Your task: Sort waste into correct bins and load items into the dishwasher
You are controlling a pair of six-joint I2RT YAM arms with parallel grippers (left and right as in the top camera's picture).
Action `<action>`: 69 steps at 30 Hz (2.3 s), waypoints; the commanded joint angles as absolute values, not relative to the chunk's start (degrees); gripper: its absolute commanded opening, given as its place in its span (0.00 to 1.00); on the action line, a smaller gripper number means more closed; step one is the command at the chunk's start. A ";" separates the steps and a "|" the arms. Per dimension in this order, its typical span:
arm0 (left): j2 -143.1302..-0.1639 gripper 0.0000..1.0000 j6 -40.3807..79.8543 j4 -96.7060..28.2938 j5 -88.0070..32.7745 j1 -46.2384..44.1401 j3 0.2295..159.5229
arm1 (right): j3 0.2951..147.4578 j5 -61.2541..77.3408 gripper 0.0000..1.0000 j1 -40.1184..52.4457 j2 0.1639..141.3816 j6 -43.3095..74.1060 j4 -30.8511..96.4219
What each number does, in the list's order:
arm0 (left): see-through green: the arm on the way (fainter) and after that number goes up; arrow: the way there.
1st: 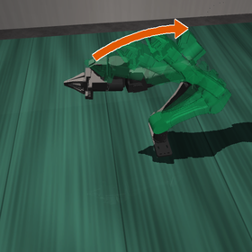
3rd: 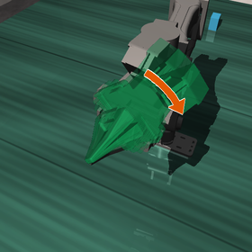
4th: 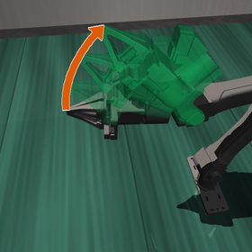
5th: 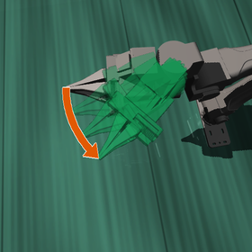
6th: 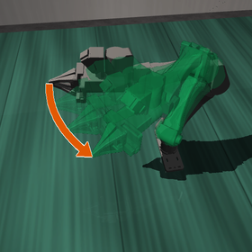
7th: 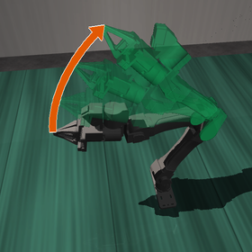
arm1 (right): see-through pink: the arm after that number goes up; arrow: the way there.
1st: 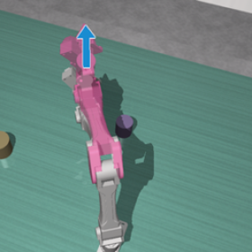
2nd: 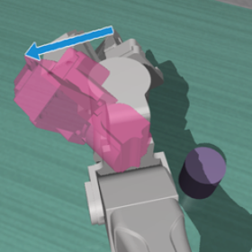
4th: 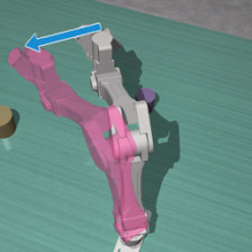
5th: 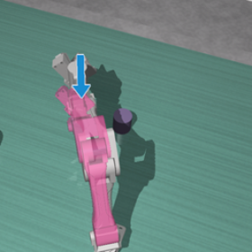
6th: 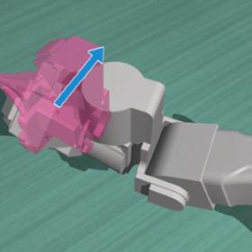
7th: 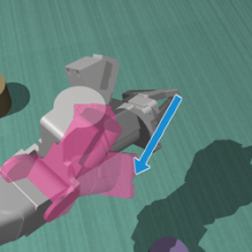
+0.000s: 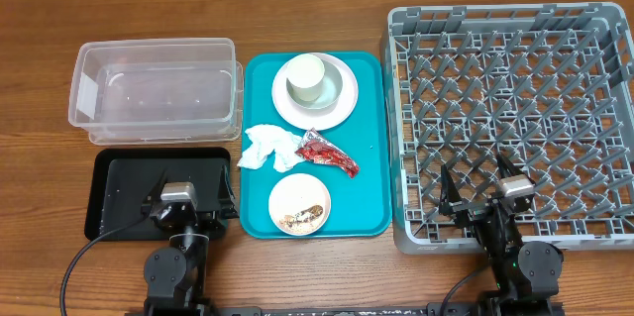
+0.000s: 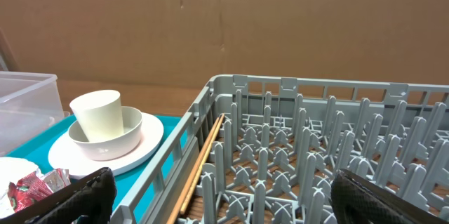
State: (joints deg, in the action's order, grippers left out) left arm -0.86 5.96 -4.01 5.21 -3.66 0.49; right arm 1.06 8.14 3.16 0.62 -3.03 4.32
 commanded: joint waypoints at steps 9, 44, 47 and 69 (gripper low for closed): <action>-0.27 1.00 5.26 -3.86 5.96 -3.40 0.27 | 0.45 7.94 1.00 3.57 0.16 -2.76 3.99; -0.34 1.00 8.78 -0.32 4.69 -3.40 0.27 | 0.45 7.94 1.00 3.57 0.16 -2.76 3.99; -0.34 1.00 19.27 2.20 -9.65 -3.40 0.27 | 0.45 7.94 1.00 3.57 0.16 -2.76 3.99; -10.96 1.00 34.09 -15.59 -26.98 -3.40 30.26 | 0.45 7.94 1.00 3.57 0.16 -2.76 3.99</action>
State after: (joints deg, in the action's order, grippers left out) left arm -6.15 36.25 -12.14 -25.10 -3.66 22.52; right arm 1.06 8.14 3.16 0.62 -3.01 4.29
